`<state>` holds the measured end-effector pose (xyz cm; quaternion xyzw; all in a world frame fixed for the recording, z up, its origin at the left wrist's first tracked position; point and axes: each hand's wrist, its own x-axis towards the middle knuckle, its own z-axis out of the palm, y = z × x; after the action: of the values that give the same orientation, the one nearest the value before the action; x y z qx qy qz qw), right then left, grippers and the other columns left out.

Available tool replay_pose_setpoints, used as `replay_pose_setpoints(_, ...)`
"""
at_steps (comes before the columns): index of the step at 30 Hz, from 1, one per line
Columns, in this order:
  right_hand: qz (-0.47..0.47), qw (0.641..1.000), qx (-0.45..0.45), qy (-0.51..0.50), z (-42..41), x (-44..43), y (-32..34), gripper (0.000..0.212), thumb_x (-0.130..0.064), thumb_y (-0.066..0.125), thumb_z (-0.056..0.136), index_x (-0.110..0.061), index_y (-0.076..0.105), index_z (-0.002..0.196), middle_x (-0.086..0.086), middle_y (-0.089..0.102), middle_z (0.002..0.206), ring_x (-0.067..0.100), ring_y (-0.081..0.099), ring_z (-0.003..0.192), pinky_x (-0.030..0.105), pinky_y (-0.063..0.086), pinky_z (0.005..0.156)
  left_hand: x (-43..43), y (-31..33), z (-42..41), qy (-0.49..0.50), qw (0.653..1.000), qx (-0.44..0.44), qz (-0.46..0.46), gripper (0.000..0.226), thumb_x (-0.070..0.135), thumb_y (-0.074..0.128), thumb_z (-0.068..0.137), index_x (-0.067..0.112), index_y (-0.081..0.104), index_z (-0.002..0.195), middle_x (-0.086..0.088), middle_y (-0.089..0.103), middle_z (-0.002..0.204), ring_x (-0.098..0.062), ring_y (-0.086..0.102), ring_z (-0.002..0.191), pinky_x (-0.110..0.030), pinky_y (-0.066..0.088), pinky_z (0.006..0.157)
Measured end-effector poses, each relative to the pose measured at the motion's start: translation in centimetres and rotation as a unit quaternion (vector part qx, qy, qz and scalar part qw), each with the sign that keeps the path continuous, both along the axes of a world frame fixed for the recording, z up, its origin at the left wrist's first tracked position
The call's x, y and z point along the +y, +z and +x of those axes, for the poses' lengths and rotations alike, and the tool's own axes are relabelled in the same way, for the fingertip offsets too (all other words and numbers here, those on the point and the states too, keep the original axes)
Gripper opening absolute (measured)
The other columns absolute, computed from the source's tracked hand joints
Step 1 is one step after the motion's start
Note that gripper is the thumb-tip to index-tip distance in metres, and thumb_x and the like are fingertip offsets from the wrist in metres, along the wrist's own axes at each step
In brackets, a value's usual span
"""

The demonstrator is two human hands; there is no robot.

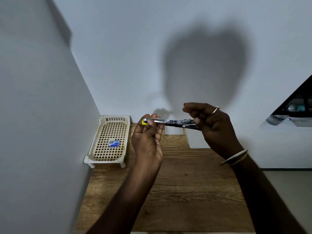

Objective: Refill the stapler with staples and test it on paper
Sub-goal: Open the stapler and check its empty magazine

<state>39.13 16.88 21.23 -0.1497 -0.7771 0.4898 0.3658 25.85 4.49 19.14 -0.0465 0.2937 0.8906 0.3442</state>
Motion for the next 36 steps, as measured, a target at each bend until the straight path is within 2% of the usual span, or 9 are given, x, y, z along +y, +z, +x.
replay_pose_setpoints(4,0.069,0.995,-0.063,-0.047,0.7,0.2,-0.6,0.047,0.012,0.058,0.092,-0.021,0.067,0.125,-0.017,0.069,0.12,0.009,0.063,0.11,0.034,0.054,0.099,0.0,-0.2,0.4,0.005,1.0,-0.007,-0.006,0.022,-0.01,0.06,0.093,0.009,0.067,0.102,-0.005,0.08,0.089,-0.012,0.078,0.086,-0.029,0.063,0.073)
replay_pose_setpoints(7,0.088,0.989,-0.083,-0.087,1.1,-0.1,-1.1,0.048,-0.012,0.069,0.093,-0.034,0.058,0.134,-0.026,0.059,0.132,0.004,0.057,0.123,0.027,0.049,0.104,-0.1,-0.3,0.5,0.011,1.0,-0.013,-0.004,0.022,-0.009,0.061,0.092,0.01,0.067,0.101,-0.005,0.08,0.088,-0.011,0.078,0.086,-0.028,0.063,0.071)
replay_pose_setpoints(12,-0.205,0.94,0.069,-0.263,0.9,-2.7,-4.0,0.04,-0.014,0.073,0.089,-0.017,0.056,0.125,0.007,0.068,0.125,0.01,0.068,0.111,0.037,0.055,0.101,-0.2,-0.2,0.5,0.038,0.999,-0.022,0.01,0.029,-0.015,0.06,0.088,0.01,0.068,0.101,-0.005,0.08,0.088,-0.012,0.078,0.087,-0.033,0.064,0.081)
replay_pose_setpoints(15,-0.465,0.866,0.131,-0.131,0.1,-5.3,-5.0,0.026,-0.009,0.066,0.09,-0.004,0.059,0.115,0.027,0.067,0.124,0.029,0.073,0.101,0.038,0.062,0.088,-0.2,0.0,1.0,0.043,0.999,-0.023,0.022,0.031,-0.013,0.064,0.078,0.012,0.075,0.091,-0.006,0.079,0.088,-0.014,0.078,0.088,-0.031,0.064,0.075)
replay_pose_setpoints(17,-0.526,0.836,0.146,-0.058,-0.8,-6.4,-4.8,0.037,-0.02,0.067,0.087,0.0,0.06,0.118,0.024,0.07,0.122,0.033,0.073,0.106,0.033,0.062,0.084,-0.1,-0.2,1.4,0.041,0.999,-0.012,0.019,0.04,-0.014,0.061,0.086,0.019,0.081,0.078,-0.004,0.08,0.089,-0.012,0.078,0.089,-0.028,0.063,0.076)
replay_pose_setpoints(20,-0.542,0.82,0.182,-0.012,-2.3,-6.7,-3.8,0.046,-0.024,0.068,0.085,0.0,0.061,0.124,0.019,0.072,0.12,0.033,0.07,0.112,0.033,0.06,0.086,0.2,-0.5,2.1,0.044,0.999,-0.003,0.015,0.037,-0.017,0.055,0.091,0.014,0.076,0.088,-0.003,0.08,0.091,-0.012,0.077,0.092,-0.026,0.062,0.077)
replay_pose_setpoints(26,-0.562,0.799,0.213,0.003,-3.3,-4.9,-2.8,0.017,-0.011,0.061,0.097,-0.006,0.067,0.112,0.017,0.075,0.112,0.028,0.074,0.102,0.032,0.06,0.081,0.6,-1.1,3.5,0.027,0.999,0.027,0.008,0.035,-0.023,0.055,0.087,0.007,0.066,0.099,-0.003,0.08,0.103,-0.012,0.075,0.097,-0.02,0.059,0.073)
replay_pose_setpoints(30,-0.564,0.799,0.209,0.012,-4.0,-4.1,-2.9,0.021,-0.019,0.063,0.091,-0.008,0.065,0.11,0.016,0.074,0.113,0.035,0.066,0.113,0.042,0.053,0.101,0.3,-1.7,4.8,0.023,0.994,0.103,0.004,0.031,-0.005,0.069,0.073,0.005,0.066,0.102,-0.007,0.079,0.109,-0.017,0.073,0.106,-0.024,0.059,0.082)
replay_pose_setpoints(36,-0.58,0.793,0.178,0.048,-3.5,-3.0,-2.4,0.039,-0.025,0.058,0.09,-0.002,0.063,0.121,0.007,0.074,0.098,0.018,0.07,0.087,0.032,0.06,0.082,-0.8,-4.6,4.9,0.021,0.957,0.29,-0.019,0.036,-0.011,0.077,0.076,0.004,0.068,0.108,-0.018,0.072,0.124,-0.034,0.068,0.12,-0.04,0.056,0.098)
